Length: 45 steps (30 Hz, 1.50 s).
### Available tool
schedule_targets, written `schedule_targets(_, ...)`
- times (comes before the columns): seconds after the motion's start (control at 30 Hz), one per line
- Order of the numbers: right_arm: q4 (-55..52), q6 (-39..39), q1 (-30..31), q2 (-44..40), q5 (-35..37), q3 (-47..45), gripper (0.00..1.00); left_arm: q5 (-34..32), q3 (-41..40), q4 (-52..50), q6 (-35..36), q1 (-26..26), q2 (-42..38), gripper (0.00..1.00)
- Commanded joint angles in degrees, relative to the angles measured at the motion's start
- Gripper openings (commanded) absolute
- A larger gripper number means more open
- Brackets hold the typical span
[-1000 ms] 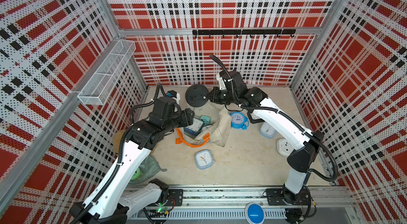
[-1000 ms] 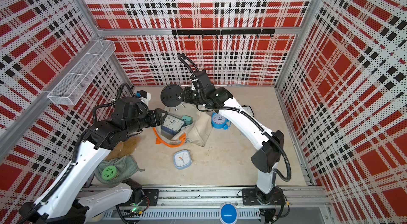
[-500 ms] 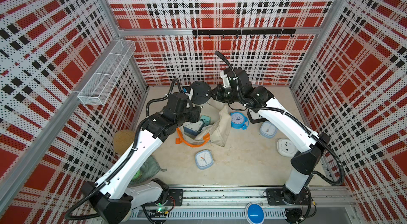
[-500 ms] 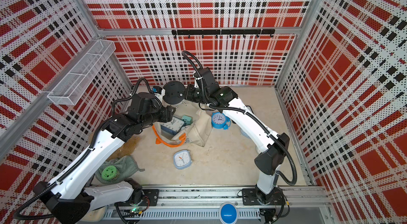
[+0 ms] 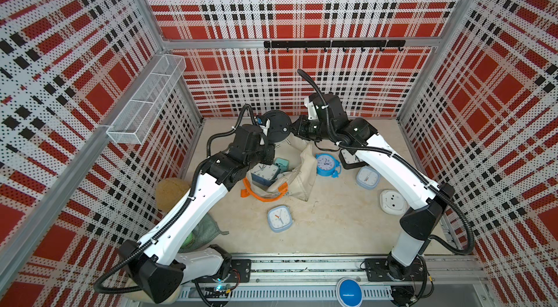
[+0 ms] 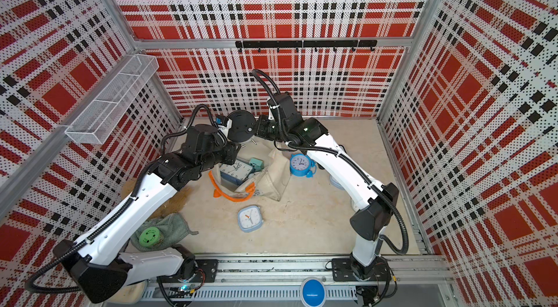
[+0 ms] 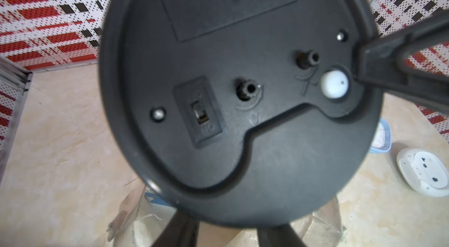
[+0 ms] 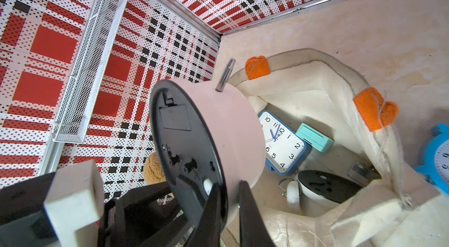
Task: Take the alarm clock out of the canvas bag
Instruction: Place the alarm at the center of the board.
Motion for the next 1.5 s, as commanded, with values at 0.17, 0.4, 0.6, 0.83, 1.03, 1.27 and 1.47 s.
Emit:
schedule_targets(0.17,4.32,0.78,0.11,-3.17,-1.09,-0.19,0.03,0.42,2.64,1.83,1.29,-1.45,1.69,0.16)
schedule_targets(0.4,4.35,0.87,0.12,-3.27,-0.89,-0.74,0.06,0.32,3.36,1.75,1.0,-2.76,2.05,0.01)
schedule_targets(0.6,4.15,0.87,-0.02,-3.89,-0.06,-1.37,0.25,1.41,2.48,1.7,-0.39,-2.98,1.42,0.0)
schedule_targets(0.83,4.49,0.18,-1.4,-7.35,1.56,-4.93,0.51,5.83,3.27,0.43,-2.68,-2.42,1.17,0.0)
schedule_targets(1.03,3.27,-1.08,-3.68,-11.38,2.71,-8.04,0.59,12.21,2.27,0.9,-7.57,-0.62,0.77,0.0)
schedule_targets(1.27,2.13,-8.35,-7.88,-16.22,0.05,-11.07,0.58,20.01,1.26,3.84,-13.93,0.57,0.53,0.0)
schedule_targets(1.47,12.06,-21.13,-15.48,-22.72,-17.64,-21.36,0.55,27.05,2.68,4.99,-17.19,1.62,0.4,0.0)
